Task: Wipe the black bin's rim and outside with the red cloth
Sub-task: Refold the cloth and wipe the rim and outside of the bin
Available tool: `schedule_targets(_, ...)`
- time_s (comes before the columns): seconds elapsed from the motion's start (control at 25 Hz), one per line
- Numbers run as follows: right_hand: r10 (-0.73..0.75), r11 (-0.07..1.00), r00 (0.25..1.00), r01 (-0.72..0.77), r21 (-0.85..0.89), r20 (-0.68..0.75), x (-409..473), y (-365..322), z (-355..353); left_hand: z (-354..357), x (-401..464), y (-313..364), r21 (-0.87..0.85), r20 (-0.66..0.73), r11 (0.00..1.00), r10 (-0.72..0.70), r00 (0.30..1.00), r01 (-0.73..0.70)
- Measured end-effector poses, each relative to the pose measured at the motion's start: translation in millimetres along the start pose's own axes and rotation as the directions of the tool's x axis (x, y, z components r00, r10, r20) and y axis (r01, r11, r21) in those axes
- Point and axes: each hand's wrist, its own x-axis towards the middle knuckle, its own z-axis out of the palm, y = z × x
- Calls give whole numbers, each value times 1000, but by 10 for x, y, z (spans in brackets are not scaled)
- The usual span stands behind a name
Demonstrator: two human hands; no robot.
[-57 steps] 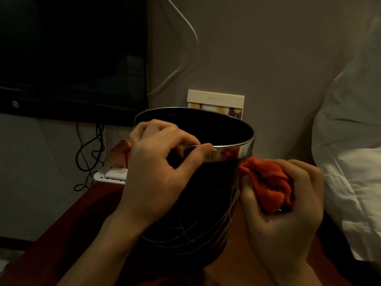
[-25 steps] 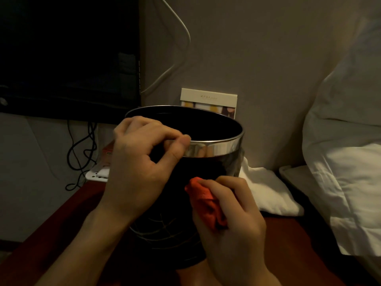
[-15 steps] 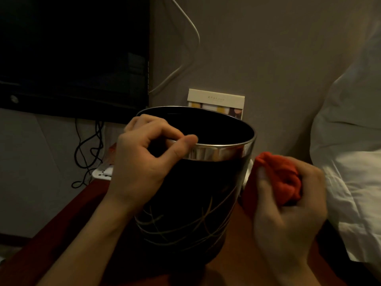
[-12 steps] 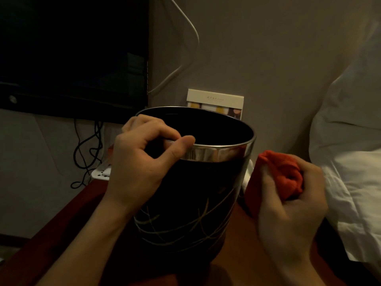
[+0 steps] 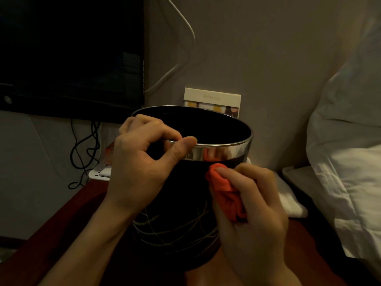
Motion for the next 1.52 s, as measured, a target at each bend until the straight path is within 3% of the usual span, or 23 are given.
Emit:
schedule_targets(0.2, 58, 994, 995, -65, -85, -86, 107, 56, -96, 36, -23, 67, 10, 15, 1000, 14, 1000, -14)
schedule_targets(0.4, -116, 987, 992, 121, -109, 55, -4, -88, 18, 40, -19, 63, 14, 1, 999, 34, 999, -34)
schedule_targets(0.64, 44, 989, 997, -52, -137, -57, 170, 97, -164, 48, -27, 66, 22, -4, 999, 27, 1000, -27)
schedule_targets(0.84, -159, 981, 982, 169, -95, 105, -78, -99, 72, 57, -20, 81, 28, -5, 998, 48, 999, -47)
schedule_targets(0.92, -105, 994, 987, 108, -23, 121, -34, -87, 18, 29, -12, 32, 12, 7, 999, 44, 999, -44)
schedule_targets(1.04, 70, 996, 998, -70, 54, -5, 115, -14, -164, -49, 20, -80, -67, 22, 998, 10, 1000, -8)
schedule_targets(1.12, 112, 993, 993, -111, 44, -25, 167, 43, -209, -64, 17, -83, -51, 32, 998, 33, 999, -32)
schedule_targets(1.28, 116, 991, 993, -117, 63, 20, 77, 105, -144, 10, -10, 15, 52, 78, 992, 109, 991, -114)
schedule_targets(1.44, 22, 999, 981, -26, 18, 192, -100, 72, -2, -37, 13, -67, 80, 35, 994, 72, 997, -74)
schedule_targets(1.52, 17, 1000, 984, -18, 5, 179, -108, 66, 18, -33, 9, -70, 75, 41, 994, 71, 997, -74)
